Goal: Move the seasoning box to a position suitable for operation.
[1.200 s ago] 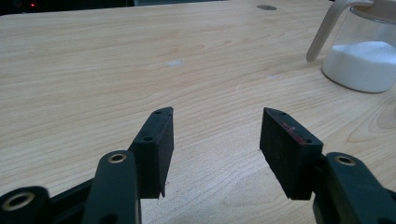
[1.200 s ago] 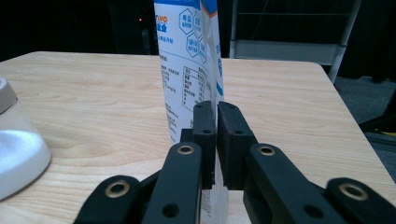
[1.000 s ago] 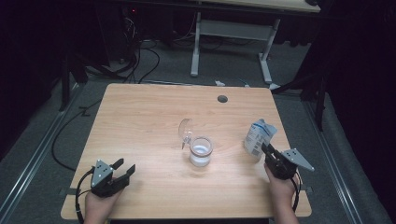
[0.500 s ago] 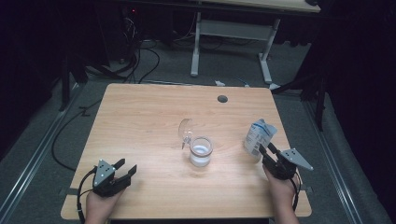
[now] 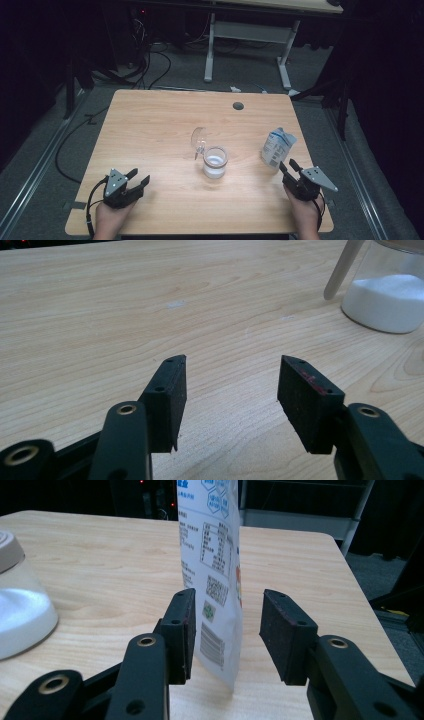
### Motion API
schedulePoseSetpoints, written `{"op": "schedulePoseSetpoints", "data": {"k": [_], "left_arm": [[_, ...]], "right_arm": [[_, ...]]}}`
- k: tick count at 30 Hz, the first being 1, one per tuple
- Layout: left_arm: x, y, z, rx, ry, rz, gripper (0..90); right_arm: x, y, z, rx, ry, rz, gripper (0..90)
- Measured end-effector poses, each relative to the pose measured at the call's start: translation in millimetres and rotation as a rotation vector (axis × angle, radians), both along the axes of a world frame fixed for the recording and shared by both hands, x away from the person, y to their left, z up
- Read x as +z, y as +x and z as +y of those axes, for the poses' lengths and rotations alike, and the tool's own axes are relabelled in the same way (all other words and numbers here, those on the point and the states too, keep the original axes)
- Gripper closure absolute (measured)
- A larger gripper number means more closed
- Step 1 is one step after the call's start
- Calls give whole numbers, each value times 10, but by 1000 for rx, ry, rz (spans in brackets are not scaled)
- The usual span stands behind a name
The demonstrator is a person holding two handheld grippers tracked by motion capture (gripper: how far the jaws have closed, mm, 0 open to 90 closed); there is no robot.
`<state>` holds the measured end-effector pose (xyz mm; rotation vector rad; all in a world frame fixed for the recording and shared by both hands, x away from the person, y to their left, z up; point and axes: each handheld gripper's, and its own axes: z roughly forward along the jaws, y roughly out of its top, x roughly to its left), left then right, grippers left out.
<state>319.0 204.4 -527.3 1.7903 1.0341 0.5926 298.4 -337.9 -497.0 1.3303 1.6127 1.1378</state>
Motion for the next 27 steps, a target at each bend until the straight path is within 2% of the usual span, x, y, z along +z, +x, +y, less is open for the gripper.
{"op": "schedulePoseSetpoints", "data": {"k": [8, 17, 27], "left_arm": [[-5, 43, -24, 0, -2, 12, 467], [-12, 48, -67, -5, 5, 12, 466], [-11, 25, -63, 4, -10, 11, 481]], "right_arm": [[-25, -125, 39, 3, -20, 8, 579], [-55, -200, 124, 34, -33, 13, 580], [-103, -141, 318, 97, -47, 37, 590]]}}
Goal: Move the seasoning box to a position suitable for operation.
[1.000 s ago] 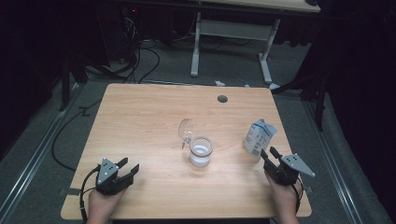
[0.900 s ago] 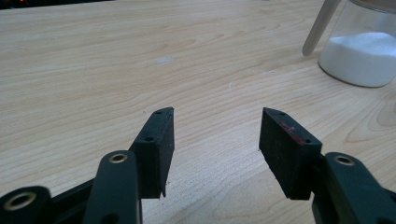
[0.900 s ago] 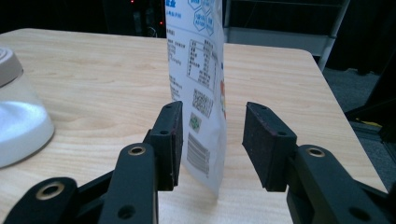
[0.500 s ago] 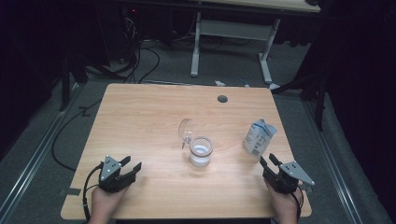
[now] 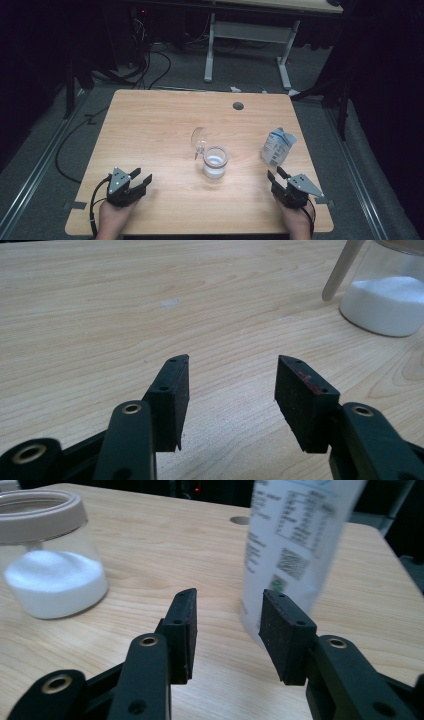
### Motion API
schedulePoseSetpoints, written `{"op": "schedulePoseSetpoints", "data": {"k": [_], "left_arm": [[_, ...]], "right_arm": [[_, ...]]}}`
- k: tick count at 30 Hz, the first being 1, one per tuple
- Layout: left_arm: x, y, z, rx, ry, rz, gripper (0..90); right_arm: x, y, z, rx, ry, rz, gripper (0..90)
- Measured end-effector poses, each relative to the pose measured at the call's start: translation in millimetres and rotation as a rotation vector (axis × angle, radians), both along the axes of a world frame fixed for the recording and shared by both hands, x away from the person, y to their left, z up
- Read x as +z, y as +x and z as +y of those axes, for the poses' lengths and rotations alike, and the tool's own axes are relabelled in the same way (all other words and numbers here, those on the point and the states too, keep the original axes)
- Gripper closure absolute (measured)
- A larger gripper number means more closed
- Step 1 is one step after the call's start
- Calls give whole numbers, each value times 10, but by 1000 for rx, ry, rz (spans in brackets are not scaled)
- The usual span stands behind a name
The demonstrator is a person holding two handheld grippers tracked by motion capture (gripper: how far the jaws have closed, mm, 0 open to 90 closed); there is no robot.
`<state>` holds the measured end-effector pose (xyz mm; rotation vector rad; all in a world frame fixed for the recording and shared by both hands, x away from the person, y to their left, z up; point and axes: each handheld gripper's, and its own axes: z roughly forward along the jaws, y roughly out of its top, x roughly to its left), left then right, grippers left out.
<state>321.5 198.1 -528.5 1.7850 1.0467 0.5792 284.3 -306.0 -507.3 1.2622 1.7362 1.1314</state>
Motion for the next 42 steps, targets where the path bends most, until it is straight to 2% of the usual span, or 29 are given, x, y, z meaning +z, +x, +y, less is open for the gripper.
{"op": "schedulePoseSetpoints", "data": {"k": [5, 15, 26, 35, 39, 42], "left_arm": [[1, -42, 2, 7, 7, -5, 489], [6, -116, 21, 27, -4, -5, 489], [31, -155, -51, 26, -6, -7, 491], [52, -101, -238, 3, 10, 4, 522], [91, -74, -345, -7, -24, 15, 522], [108, -41, -454, -11, -2, 14, 529]], "right_arm": [[-29, 70, 123, 33, -9, 18, 629], [-66, 201, 362, 88, -16, 54, 624], [-80, 275, 609, 163, -37, 53, 609], [-83, 271, 751, 197, -35, 60, 620], [-80, 297, 791, 211, -21, 61, 641], [-84, 315, 826, 217, -15, 62, 670]]}}
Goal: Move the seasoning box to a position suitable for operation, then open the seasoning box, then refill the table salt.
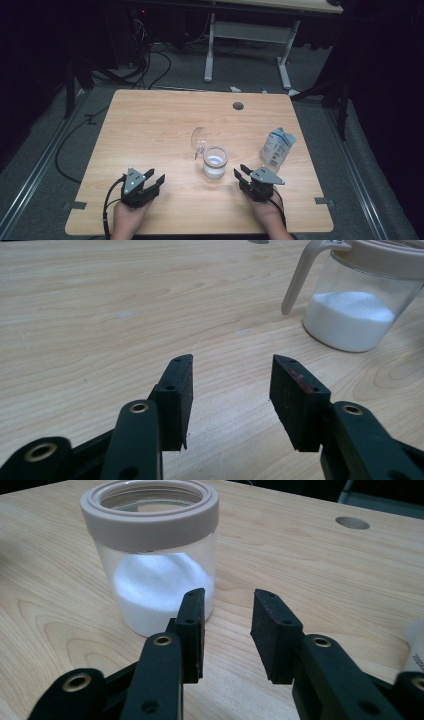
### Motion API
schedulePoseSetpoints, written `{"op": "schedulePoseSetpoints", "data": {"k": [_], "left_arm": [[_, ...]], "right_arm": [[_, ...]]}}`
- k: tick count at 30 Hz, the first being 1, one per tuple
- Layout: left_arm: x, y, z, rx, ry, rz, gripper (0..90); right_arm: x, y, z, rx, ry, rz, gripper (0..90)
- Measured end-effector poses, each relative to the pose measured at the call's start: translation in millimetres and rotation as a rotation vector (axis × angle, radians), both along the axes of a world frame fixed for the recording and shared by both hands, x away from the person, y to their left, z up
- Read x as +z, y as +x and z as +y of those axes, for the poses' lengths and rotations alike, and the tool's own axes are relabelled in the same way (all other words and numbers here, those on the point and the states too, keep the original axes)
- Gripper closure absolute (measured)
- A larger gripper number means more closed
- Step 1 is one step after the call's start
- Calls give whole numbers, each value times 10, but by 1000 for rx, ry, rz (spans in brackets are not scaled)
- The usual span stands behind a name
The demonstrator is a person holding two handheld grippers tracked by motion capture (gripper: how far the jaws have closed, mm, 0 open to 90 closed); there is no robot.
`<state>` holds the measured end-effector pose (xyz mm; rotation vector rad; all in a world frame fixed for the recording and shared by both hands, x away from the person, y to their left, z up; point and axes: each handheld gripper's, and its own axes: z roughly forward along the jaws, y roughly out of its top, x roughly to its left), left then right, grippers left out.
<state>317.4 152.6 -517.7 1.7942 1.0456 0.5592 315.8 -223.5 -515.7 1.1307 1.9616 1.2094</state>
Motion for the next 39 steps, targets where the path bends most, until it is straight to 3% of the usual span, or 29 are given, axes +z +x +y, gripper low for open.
{"op": "schedulePoseSetpoints", "data": {"k": [9, 16, 20, 27, 39], "left_arm": [[103, 136, -240, -14, -35, 8, 584], [177, 288, -362, 8, -70, 11, 708], [226, 378, -431, 18, -76, 15, 781], [423, 505, -629, 4, -90, -16, 867], [625, 613, -876, -37, -123, -33, 879]], "right_arm": [[10, 34, 86, 19, 17, 16, 771], [-7, 34, 132, 33, -9, -1, 900], [-20, 42, 157, 37, -23, -4, 900], [-26, 81, 189, 45, -28, 1, 900], [-15, 111, 244, 51, -36, 3, 900]]}}
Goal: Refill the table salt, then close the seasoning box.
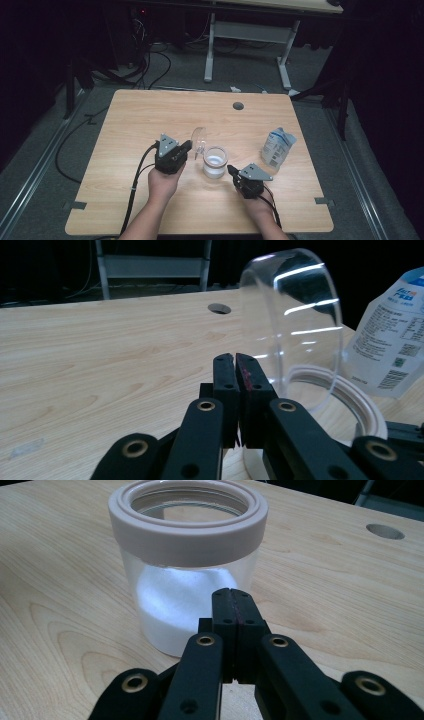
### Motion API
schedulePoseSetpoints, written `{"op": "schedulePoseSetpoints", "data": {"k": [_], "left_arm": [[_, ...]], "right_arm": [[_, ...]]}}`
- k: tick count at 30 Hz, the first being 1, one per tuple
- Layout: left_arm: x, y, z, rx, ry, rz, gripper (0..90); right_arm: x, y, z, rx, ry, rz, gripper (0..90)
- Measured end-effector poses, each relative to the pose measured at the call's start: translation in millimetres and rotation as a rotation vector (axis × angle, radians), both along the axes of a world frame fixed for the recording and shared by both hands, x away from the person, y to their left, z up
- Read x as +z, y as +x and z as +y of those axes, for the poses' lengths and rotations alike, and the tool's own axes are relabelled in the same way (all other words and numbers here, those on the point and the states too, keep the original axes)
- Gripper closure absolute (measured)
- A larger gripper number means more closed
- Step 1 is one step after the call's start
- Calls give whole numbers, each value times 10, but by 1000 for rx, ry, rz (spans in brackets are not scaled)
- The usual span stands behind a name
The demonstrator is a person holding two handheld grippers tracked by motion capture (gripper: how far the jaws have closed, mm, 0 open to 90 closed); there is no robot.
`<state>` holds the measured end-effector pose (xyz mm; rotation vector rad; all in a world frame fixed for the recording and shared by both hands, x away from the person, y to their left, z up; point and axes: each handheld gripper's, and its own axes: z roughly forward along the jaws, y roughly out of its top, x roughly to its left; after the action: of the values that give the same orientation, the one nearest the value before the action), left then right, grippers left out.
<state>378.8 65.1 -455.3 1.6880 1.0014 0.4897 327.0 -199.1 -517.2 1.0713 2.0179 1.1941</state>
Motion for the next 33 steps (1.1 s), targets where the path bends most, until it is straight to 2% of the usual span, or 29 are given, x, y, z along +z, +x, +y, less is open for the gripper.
{"op": "schedulePoseSetpoints", "data": {"k": [11, 17, 20, 25, 31, 33], "left_arm": [[-39, -64, -174, -46, 2, -1, 874], [-69, -86, -141, -41, 19, -2, 851], [-135, -110, -26, -35, 43, 15, 822], [-251, -154, 195, -21, 124, 22, 738], [-471, -349, 611, 13, 191, 61, 590], [-528, -411, 768, 29, 198, 67, 544]], "right_arm": [[-6, 1, 31, 10, -1, -2, 900], [-2, -5, 34, 12, -8, -6, 900], [1, -1, 29, 9, -3, -5, 900], [4, 18, 6, -3, 1, 1, 900], [80, 81, -65, -21, 27, -2, 900], [114, 107, -60, -26, 32, -17, 900]]}}
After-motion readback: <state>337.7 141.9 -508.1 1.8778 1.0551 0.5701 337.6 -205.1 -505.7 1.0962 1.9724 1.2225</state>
